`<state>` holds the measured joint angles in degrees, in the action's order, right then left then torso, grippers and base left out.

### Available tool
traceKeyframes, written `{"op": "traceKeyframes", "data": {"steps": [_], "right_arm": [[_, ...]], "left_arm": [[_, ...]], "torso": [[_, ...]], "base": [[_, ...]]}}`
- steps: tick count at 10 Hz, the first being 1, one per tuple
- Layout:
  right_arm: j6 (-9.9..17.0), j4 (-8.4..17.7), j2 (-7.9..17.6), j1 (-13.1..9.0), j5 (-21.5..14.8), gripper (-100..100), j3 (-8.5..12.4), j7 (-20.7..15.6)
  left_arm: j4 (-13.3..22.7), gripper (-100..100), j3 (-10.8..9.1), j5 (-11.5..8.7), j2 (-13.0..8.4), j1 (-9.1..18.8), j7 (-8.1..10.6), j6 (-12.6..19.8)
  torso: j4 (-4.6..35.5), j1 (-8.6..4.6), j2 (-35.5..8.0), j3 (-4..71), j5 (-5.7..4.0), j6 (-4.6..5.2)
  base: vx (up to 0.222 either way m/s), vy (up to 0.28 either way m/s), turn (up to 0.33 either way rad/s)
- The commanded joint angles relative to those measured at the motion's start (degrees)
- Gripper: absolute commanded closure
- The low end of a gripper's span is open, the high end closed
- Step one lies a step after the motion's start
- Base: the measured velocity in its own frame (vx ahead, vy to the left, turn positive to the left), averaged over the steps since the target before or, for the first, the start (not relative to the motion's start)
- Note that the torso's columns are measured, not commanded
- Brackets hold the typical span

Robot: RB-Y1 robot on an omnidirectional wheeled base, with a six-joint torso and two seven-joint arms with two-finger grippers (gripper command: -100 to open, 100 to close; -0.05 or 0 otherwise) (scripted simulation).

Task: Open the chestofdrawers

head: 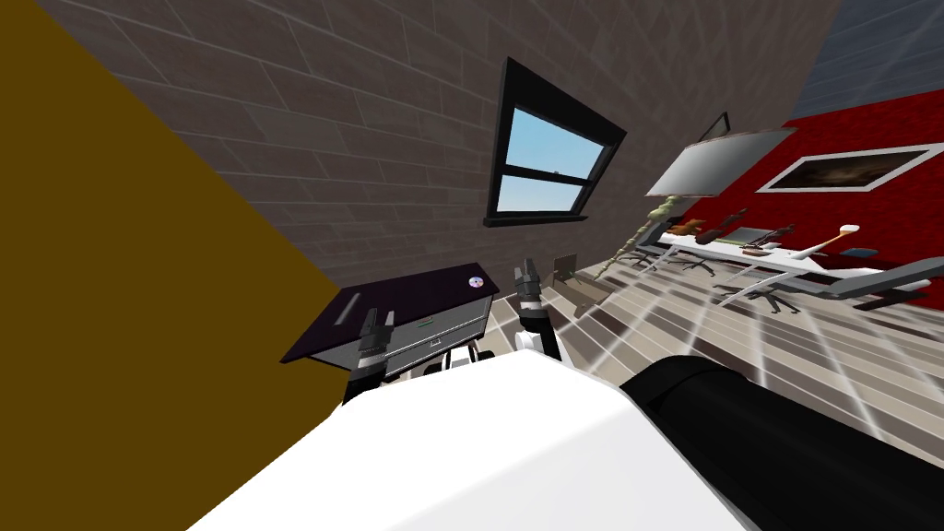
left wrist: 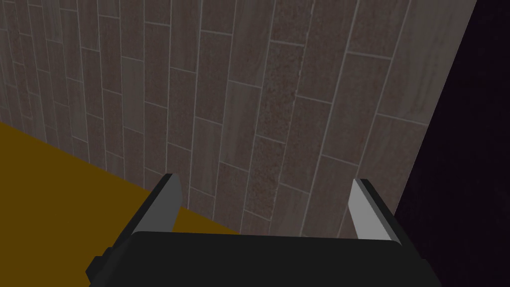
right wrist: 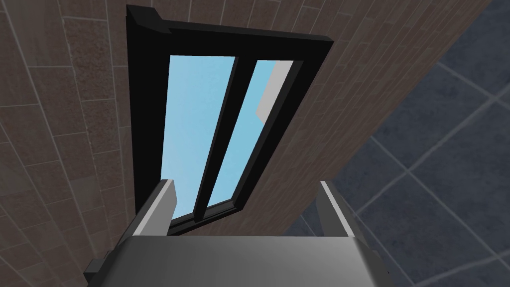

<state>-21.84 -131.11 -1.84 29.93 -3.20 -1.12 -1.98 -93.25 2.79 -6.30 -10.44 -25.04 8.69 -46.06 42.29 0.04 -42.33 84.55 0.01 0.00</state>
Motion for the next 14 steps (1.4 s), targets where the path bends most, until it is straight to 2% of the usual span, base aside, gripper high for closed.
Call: {"op": "traceKeyframes", "data": {"steps": [1,2,3,6,7,8,11,14], "right_arm": [[0.0,0.0,0.0,0.0,0.0,0,0.0,0.0],[0.0,0.0,0.0,0.0,0.0,0,0.0,0.0],[0.0,0.0,0.0,0.0,0.0,0,0.0,0.0],[0.0,0.0,0.0,0.0,0.0,0,0.0,0.0],[0.0,0.0,0.0,0.0,0.0,0,0.0,0.0],[0.0,0.0,0.0,0.0,0.0,0,0.0,0.0],[0.0,0.0,0.0,0.0,0.0,0,0.0,0.0],[0.0,0.0,0.0,0.0,0.0,0,0.0,0.0]], "left_arm": [[4.6,-100,0.12,-0.2,0.2,0.6,0.3,-3.7],[6.0,-100,0.12,-0.2,0.2,0.6,0.3,-3.7],[8.1,-100,0.15,-0.4,0.4,1.0,0.47,-5.5],[11.9,-100,0.17,-0.5,0.6,1.4,0.63,-7.2],[14.3,-100,0.2,-0.6,0.9,1.8,0.79,-8.9],[14.8,-100,0.2,-0.6,0.9,1.8,0.79,-8.9],[19.6,-100,0.24,-0.8,1.6,2.5,1.1,-12.1],[23.2,-100,0.26,-0.9,1.9,2.9,1.25,-13.7]], "torso": [[0.0,-0.04,0.0,0.0,0.0,0.0],[0.0,-0.13,0.1,0.0,-0.03,0.0],[0.0,-0.05,0.1,0.0,-0.02,0.0],[0.0,-0.01,0.0,0.0,0.0,0.0],[0.0,-0.03,0.0,0.0,-0.01,0.0],[-0.1,-0.05,0.1,0.0,0.03,0.04],[-0.5,0.07,0.4,0.1,0.4,0.19],[-0.6,-0.04,0.6,0.2,0.51,0.31]], "base": [[0.046,-0.071,0.015],[0.035,-0.058,0.01],[0.039,-0.05,0.009],[0.03,-0.038,0.007],[0.034,-0.039,0.017],[0.034,-0.032,0.018],[0.028,-0.031,0.016],[0.031,-0.04,0.01]]}}
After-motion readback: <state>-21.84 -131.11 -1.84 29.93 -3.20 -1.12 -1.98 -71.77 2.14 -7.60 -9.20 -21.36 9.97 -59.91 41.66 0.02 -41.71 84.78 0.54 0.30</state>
